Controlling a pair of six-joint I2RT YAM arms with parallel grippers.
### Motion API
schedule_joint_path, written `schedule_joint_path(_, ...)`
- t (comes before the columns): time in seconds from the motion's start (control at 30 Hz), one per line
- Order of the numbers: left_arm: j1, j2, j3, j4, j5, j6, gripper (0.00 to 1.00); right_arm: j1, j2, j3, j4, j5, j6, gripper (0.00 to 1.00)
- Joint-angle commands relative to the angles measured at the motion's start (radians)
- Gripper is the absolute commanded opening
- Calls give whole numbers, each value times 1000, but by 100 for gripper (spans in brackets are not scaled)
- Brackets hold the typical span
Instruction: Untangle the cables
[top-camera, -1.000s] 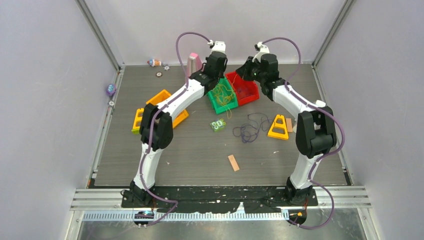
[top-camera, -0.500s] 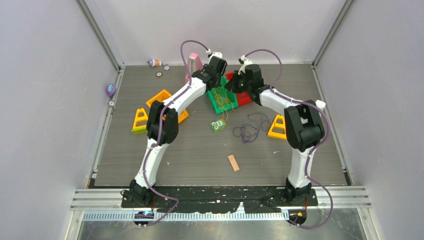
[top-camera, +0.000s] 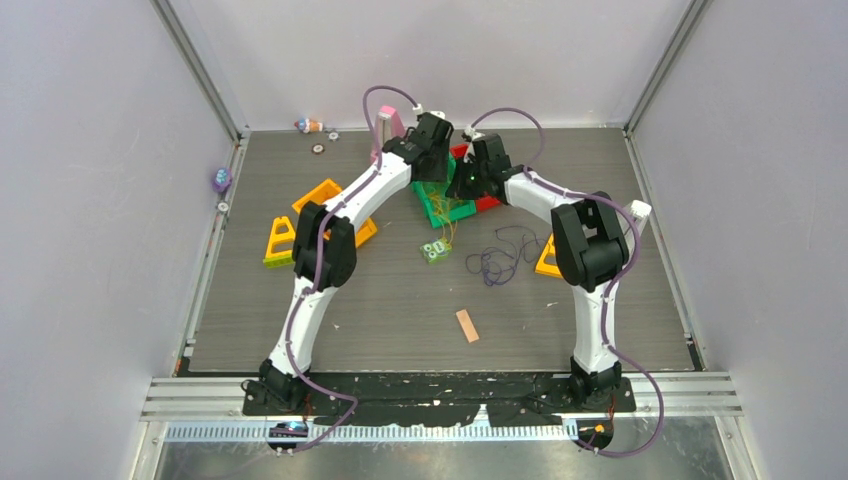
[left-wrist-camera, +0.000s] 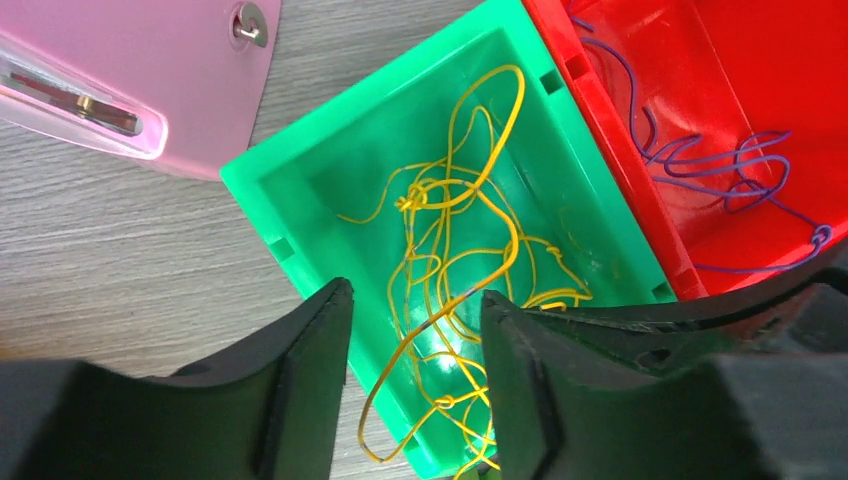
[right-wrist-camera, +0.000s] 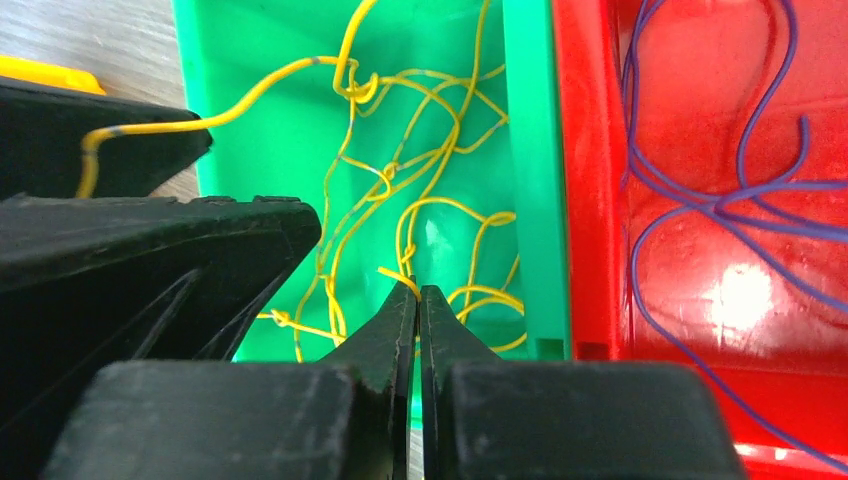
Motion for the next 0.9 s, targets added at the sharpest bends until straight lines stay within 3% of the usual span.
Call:
schedule_joint_path(0.0,11,-94,30,-30,44,39,56,20,9,57,-118,40,-46,5)
schedule_joint_path(0.17,17,-173,11,-31,94,62,80,34,-3,22,-152,61,-54,5)
schedule_joint_path(0.43,25,-375,-158,7,90,100,99,64,-60,-101,-99,10,-6,5)
schedule_joint_path(0.7,30,-628,-346,22,-1,151,100,178,-141,-196,-4,-21,109,5)
schedule_joint_path(0.87,38,-791,-554,108,-37,151,100,252,-193,-253,59,28,196,6)
